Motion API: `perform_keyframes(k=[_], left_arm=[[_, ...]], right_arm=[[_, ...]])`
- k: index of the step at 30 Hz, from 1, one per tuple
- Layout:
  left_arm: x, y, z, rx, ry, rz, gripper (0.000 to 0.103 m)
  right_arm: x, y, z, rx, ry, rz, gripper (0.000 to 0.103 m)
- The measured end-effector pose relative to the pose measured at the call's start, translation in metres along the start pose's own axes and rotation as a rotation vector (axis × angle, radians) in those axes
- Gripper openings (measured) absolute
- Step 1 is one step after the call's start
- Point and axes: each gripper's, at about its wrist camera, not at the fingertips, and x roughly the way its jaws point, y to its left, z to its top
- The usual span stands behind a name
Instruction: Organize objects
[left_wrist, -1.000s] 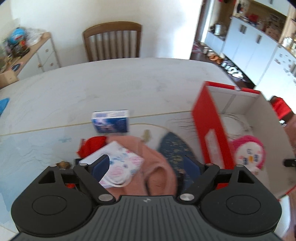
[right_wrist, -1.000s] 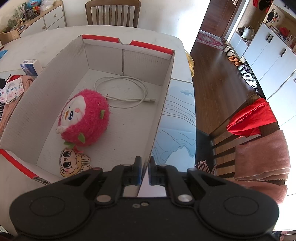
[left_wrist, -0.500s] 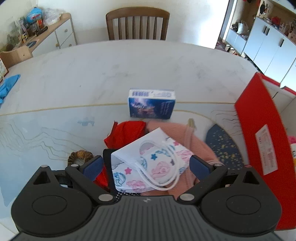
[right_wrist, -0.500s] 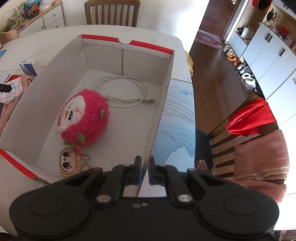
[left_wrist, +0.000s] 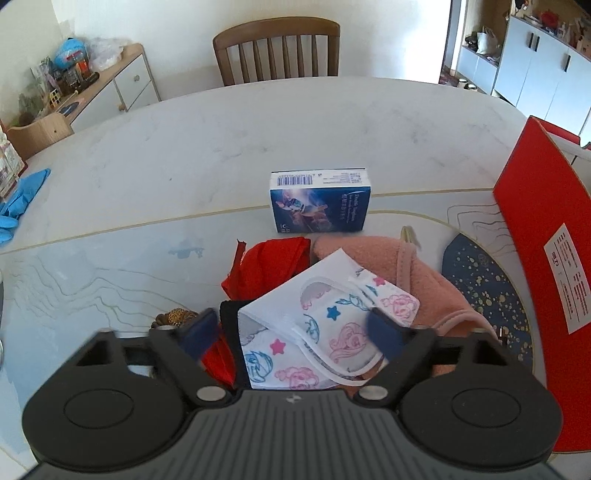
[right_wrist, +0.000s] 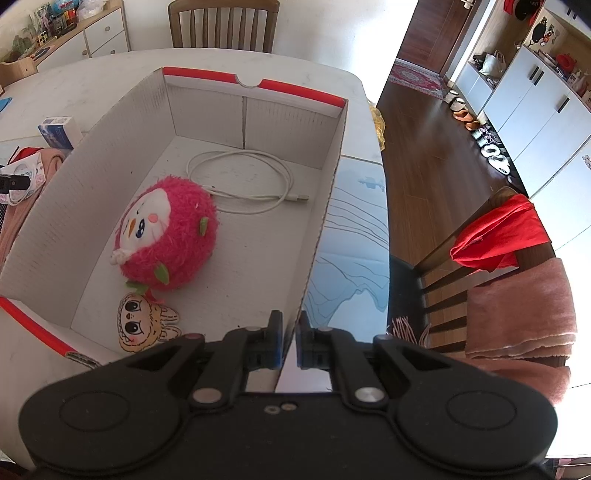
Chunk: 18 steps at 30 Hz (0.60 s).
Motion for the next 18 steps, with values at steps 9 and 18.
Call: perform_keyframes(k=[9,18], left_arm=[[-0.018,-0.004,-0.002,0.074,-0.025,0.059,0.031],[-0.045,-0.007,-0.007,0.083,-0.05,-0.055,0.011]], right_arm=[[0.0,0.0,0.0,-0.001,0.0,-0.001,0.006],[-0.001,0.0,0.0,-0.003,0.0,-0.001,0.006]])
